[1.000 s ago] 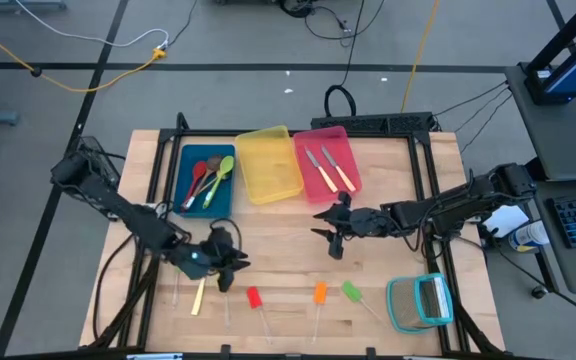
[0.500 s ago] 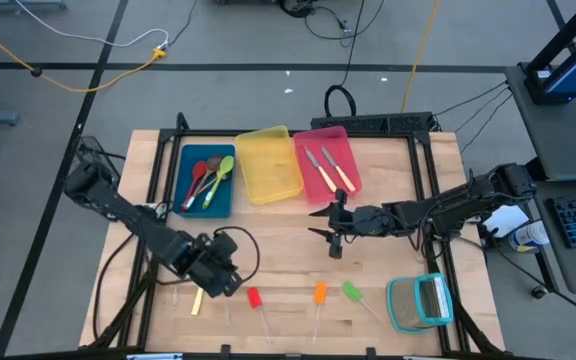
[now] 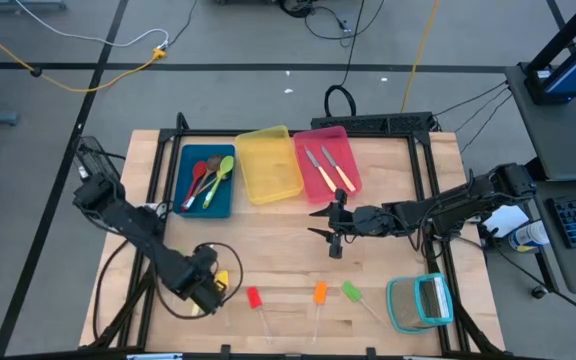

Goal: Pick & Place Kitchen Items
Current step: Put the yellow knife into the red bin

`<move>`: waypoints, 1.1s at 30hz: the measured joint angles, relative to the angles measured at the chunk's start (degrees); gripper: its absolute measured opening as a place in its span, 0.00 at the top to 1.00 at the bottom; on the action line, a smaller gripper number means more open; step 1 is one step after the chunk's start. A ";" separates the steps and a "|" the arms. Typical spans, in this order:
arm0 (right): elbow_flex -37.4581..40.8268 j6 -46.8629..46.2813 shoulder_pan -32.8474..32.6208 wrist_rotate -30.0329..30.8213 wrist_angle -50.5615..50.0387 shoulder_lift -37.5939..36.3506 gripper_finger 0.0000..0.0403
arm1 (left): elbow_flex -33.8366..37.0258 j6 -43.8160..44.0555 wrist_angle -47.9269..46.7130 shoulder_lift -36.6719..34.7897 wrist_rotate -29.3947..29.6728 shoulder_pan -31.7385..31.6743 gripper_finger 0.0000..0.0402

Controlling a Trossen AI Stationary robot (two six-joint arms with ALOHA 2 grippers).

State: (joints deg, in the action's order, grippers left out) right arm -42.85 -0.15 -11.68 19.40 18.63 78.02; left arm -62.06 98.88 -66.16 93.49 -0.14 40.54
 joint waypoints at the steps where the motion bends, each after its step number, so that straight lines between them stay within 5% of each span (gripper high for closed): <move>1: 0.00 -0.01 0.00 0.00 0.00 0.00 0.57 | 0.00 0.99 0.28 -0.03 0.01 0.56 0.70; 14: 0.00 -0.65 0.00 -0.02 0.00 0.00 0.57 | 0.49 4.77 3.00 -0.12 0.01 3.51 0.70; 22: 0.00 -0.65 0.00 -0.04 0.00 0.00 0.57 | 8.89 1.49 17.08 -0.12 -2.87 3.45 0.70; 33: 0.00 -0.65 0.00 -0.04 0.09 0.00 0.57 | 14.27 0.12 21.39 -0.43 -3.64 2.44 0.70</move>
State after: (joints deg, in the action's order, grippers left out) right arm -42.85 -0.80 -11.68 19.35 18.72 78.02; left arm -47.79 99.01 -44.76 93.06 -3.78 42.98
